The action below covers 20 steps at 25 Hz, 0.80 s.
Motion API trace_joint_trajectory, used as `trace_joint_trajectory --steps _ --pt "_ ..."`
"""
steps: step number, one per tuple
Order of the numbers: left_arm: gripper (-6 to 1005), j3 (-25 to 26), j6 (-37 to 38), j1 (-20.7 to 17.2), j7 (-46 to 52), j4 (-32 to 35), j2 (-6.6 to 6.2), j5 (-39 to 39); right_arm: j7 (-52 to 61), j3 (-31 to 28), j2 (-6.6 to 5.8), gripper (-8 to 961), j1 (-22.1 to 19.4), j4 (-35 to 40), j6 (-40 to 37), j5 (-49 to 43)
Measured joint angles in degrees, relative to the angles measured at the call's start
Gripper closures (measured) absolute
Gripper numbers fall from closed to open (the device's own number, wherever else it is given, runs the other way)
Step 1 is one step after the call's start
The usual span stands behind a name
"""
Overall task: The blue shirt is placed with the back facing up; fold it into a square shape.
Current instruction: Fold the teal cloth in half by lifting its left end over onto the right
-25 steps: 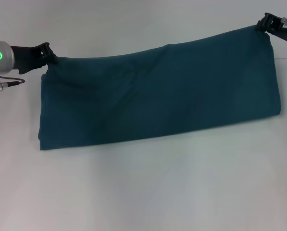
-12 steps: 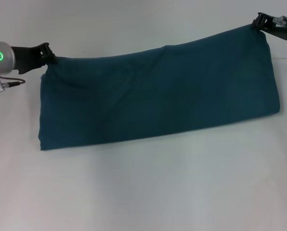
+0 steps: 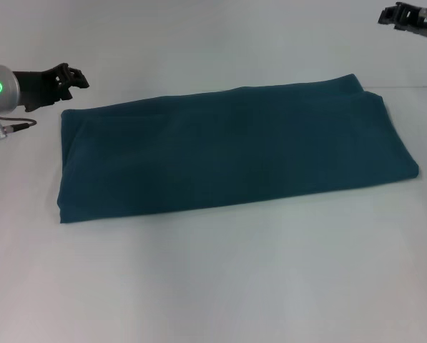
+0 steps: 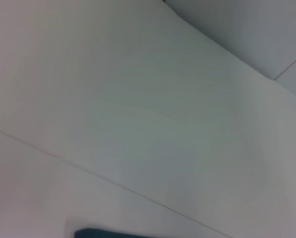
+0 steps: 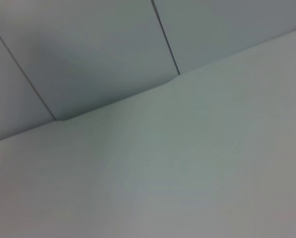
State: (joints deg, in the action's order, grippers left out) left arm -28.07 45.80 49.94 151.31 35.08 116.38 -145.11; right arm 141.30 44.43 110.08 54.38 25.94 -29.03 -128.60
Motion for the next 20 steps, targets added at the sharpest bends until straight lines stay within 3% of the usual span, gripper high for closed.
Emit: trace_joint_trajectory --steps 3,6,10,13,16,20 --pt "747 -0.1 0.9 -0.7 0.0 0.2 0.01 1.4 1.2 -1.3 -1.66 717 -1.0 1.0 -5.9 0.5" --pt "611 -0.3 3.8 -2.8 -0.7 1.8 0.1 4.8 1.7 -3.3 -1.94 615 -3.0 2.9 -11.3 1.4" --pt "487 -0.1 11.0 -8.0 -3.9 5.7 0.54 13.3 -0.8 -5.8 -1.66 454 -10.2 9.0 -26.6 9.6" --pt "409 0.0 19.1 -12.9 -6.5 6.9 0.0 21.9 -4.3 -6.0 -1.78 415 -16.3 10.7 -38.1 18.4" --pt "409 1.5 27.4 -17.6 -7.3 7.4 -0.45 26.9 -8.0 -6.8 -1.79 376 -22.1 10.0 -47.0 24.9" --pt "408 6.5 36.0 -21.6 -6.9 7.5 -0.05 27.0 -11.5 -9.9 -0.64 338 -28.8 9.2 -53.7 27.9"
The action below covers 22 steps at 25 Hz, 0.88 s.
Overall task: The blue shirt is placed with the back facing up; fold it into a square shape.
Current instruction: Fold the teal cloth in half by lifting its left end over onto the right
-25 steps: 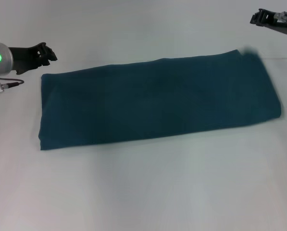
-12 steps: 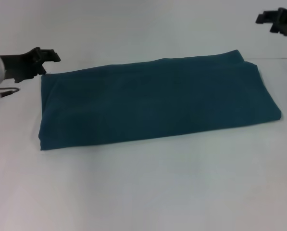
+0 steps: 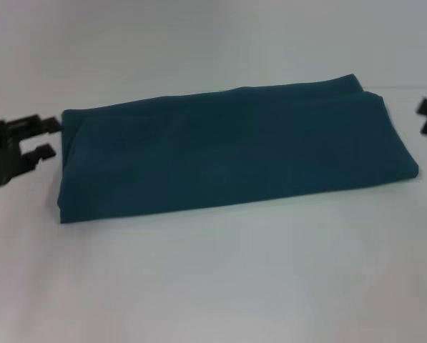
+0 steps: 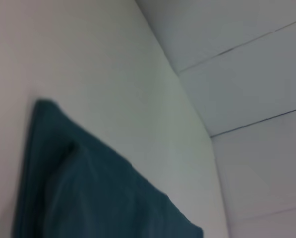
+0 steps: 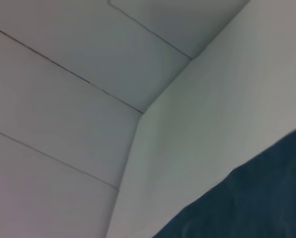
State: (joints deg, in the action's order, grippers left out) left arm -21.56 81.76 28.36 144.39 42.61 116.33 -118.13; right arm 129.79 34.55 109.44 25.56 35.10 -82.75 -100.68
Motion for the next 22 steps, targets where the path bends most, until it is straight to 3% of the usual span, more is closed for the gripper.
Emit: trace_joint_trajectory --steps 4,8,14,22 --pt "408 2.5 3.6 -3.1 0.7 -1.1 0.86 -0.1 -5.4 -3.4 0.72 252 -2.9 -2.8 -6.6 0.7" --pt "409 2.7 3.2 -5.6 2.6 -2.1 2.12 -0.1 -7.8 -3.8 0.76 255 -3.0 -4.1 -9.7 0.6" --pt "409 2.5 0.3 -6.6 4.9 -5.0 3.02 -0.3 -8.6 -3.5 0.78 259 -1.5 -4.2 -11.1 0.5" --pt "408 2.2 -3.2 -7.0 6.9 -6.4 3.28 -0.6 -10.2 -3.7 0.84 263 -1.2 -4.5 -10.7 0.5"
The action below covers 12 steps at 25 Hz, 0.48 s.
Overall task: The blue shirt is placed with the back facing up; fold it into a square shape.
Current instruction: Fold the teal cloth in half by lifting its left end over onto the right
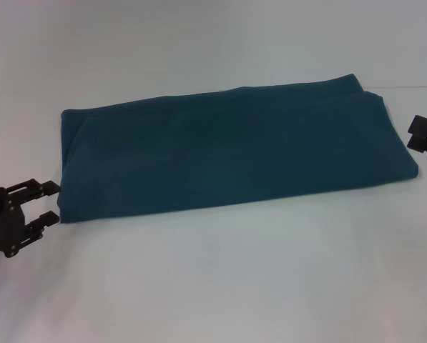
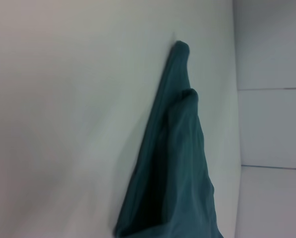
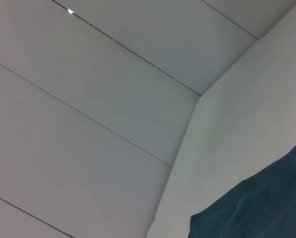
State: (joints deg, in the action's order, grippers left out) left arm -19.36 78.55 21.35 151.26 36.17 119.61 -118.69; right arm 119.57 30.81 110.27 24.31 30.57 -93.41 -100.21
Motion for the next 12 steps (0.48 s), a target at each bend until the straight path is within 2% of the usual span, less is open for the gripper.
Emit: trace_joint_trajectory --steps 12 --pt "408 -1.1 -3.2 0.4 1.5 -0.8 0.05 -0.2 0.0 -0.1 -0.19 264 0.3 -0.1 0.6 0.0"
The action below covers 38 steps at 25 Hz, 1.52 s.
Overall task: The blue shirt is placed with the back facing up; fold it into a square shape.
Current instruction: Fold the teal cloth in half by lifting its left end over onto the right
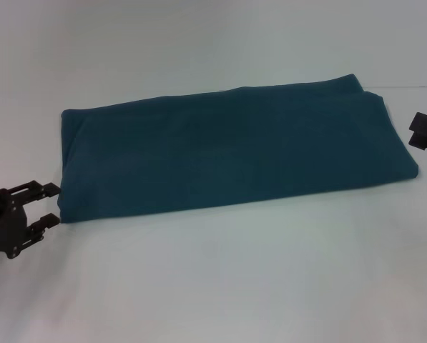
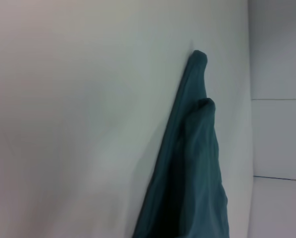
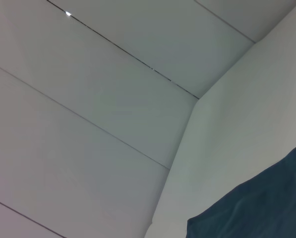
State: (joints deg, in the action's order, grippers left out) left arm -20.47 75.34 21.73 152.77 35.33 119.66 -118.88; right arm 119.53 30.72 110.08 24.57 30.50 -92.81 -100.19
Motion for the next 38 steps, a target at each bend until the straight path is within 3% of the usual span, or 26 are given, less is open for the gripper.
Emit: trace_joint_trajectory --steps 20,38 --pt "408 -1.8 -5.6 0.5 -0.6 -1.6 1.17 0.0 0.0 -0.1 0.33 265 -0.6 -0.2 0.8 -0.1" --pt "411 -1.8 -7.6 1.6 -1.0 -3.2 1.11 0.4 0.0 -0.2 0.31 265 -0.6 -0.4 0.8 -0.1"
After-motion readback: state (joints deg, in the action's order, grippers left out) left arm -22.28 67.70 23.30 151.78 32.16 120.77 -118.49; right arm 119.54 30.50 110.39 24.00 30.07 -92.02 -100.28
